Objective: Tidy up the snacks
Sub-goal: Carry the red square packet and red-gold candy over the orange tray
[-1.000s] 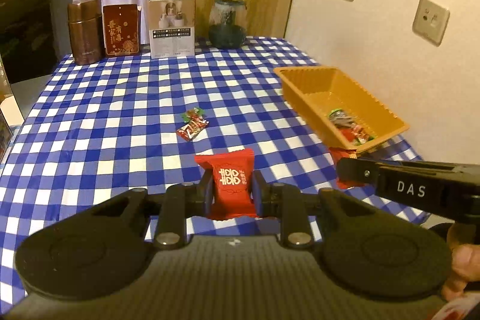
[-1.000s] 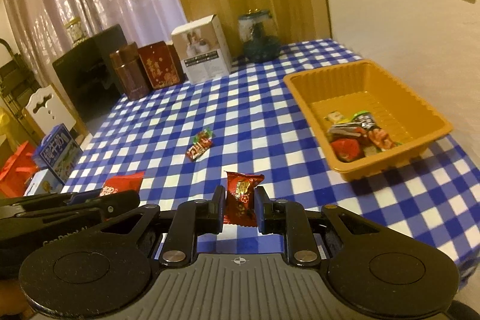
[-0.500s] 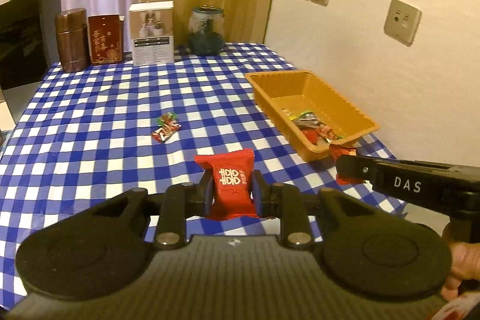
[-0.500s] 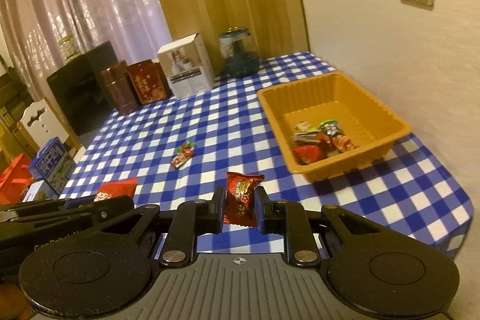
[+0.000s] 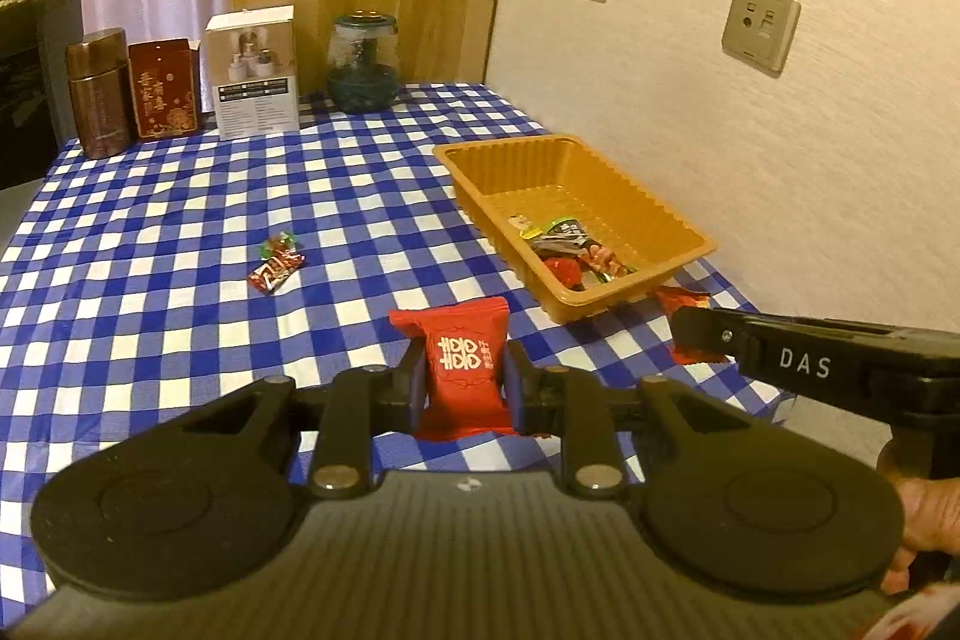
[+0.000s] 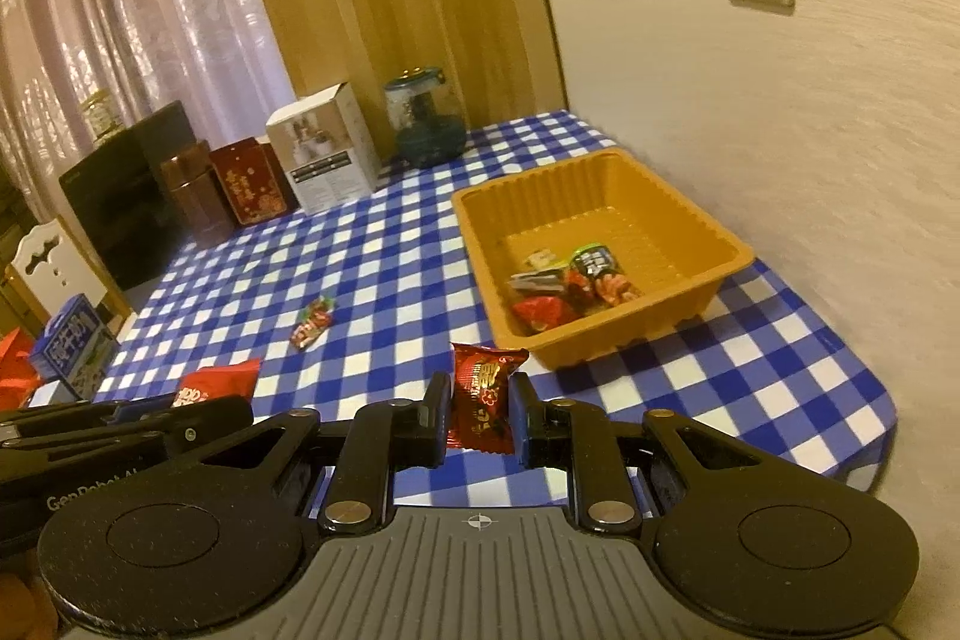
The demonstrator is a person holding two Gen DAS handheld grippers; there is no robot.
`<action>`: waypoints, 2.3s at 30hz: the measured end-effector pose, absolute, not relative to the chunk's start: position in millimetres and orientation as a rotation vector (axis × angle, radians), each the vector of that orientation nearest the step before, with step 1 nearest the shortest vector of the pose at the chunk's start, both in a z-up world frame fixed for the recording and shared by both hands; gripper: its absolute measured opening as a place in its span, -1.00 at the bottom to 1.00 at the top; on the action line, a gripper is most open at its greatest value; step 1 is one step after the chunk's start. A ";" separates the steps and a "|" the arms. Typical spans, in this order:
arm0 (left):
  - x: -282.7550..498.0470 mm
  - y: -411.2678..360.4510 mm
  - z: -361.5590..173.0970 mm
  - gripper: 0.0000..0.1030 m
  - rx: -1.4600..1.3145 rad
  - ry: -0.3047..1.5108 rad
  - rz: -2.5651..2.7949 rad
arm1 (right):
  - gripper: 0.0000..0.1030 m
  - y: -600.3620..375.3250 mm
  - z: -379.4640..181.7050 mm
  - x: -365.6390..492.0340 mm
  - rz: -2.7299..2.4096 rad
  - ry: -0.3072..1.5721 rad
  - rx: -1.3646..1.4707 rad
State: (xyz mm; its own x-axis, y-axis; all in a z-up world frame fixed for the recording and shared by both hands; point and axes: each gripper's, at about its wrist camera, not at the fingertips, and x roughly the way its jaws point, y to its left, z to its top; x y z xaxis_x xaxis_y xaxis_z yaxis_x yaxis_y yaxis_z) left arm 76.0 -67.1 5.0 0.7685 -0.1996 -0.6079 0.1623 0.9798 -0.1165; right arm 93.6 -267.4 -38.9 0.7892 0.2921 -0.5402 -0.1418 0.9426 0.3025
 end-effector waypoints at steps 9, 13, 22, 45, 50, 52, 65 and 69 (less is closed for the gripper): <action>85.4 -78.9 4.0 -0.55 -0.073 0.671 -0.228 | -0.60 -284.5 -38.3 96.1 0.194 0.612 0.254; 91.9 -87.3 5.5 -0.55 -0.078 0.667 -0.258 | -0.60 -294.4 -37.4 100.0 0.173 0.607 0.245; 116.5 -114.9 9.6 -0.55 -0.083 0.660 -0.318 | -0.60 -319.3 -32.0 116.9 0.128 0.589 0.231; 207.2 -155.4 -1.4 -0.55 -0.078 0.692 -0.383 | -0.60 -342.8 -29.8 197.6 0.131 0.582 0.184; 236.4 -158.4 -2.6 -0.55 -0.062 0.683 -0.382 | -0.60 -348.7 -32.2 226.5 0.138 0.592 0.184; 248.9 -158.7 -3.9 -0.55 -0.056 0.680 -0.376 | -0.60 -351.5 -33.7 238.1 0.141 0.598 0.192; 318.3 -160.7 -25.3 -0.55 -0.040 0.702 -0.372 | -0.60 -360.8 -59.7 304.6 0.143 0.654 0.216; 328.4 -163.8 -32.9 -0.55 -0.028 0.706 -0.376 | -0.60 -360.4 -64.4 316.5 0.140 0.658 0.213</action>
State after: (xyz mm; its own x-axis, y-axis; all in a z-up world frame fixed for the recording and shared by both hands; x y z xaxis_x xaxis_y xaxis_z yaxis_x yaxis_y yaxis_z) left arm 328.4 -163.8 -32.9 0.6966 -0.3466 -0.6282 0.3276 0.9326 -0.1514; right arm 316.5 -360.4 -64.4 0.7827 0.1962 -0.5907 -0.0615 0.9687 0.2404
